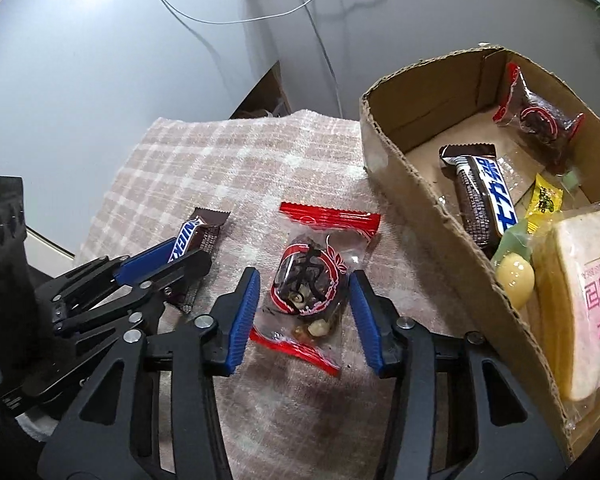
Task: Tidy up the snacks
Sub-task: 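Grasp the Snickers bar with the left gripper while the right grasps the red-trimmed nut bag, then carry both snacks into the box and open both grippers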
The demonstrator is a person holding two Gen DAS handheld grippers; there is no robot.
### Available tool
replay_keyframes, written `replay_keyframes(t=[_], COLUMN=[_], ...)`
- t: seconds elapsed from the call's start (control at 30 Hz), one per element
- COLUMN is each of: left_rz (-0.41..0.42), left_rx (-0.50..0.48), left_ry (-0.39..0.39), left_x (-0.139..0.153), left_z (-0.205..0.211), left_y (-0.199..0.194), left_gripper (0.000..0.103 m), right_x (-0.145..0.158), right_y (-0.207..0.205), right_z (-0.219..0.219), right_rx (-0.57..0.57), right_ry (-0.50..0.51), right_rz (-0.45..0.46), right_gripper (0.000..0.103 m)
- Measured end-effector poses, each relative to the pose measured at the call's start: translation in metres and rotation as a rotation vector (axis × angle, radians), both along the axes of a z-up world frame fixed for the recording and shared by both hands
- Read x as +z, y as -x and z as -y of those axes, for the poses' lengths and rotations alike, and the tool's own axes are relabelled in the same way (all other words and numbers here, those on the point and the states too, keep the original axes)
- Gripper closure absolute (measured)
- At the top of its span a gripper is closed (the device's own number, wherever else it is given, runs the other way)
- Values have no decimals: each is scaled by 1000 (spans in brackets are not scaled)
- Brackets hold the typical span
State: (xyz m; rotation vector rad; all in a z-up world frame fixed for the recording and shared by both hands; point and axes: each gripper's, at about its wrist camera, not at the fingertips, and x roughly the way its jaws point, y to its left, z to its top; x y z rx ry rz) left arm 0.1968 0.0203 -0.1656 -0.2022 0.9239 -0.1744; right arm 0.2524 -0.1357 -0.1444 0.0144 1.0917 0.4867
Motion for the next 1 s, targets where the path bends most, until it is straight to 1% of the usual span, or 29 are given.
replay_keyframes(t=[0.07, 0.13, 0.23, 0.57, 1.0], left_rz=[1, 2, 4, 46, 145], left_rx=[0, 1, 6, 25, 11], left_ry=[-2, -6, -5, -15, 7], left_x=[0, 0, 0, 10, 44], left_z=[0, 1, 1, 3, 11], left_y=[1, 1, 3, 17, 53], left_gripper=[76, 76, 76, 76, 76], right_x=[-1, -3, -2, 9, 32], right_y=[-1, 0, 2, 26, 72], right_z=[-2, -2, -1, 12, 47], right_rx=[6, 9, 16, 22, 24], right_ry=[8, 13, 8, -25, -77], right_rz=[-3, -6, -7, 20, 76], right_gripper=[58, 65, 66, 67, 67])
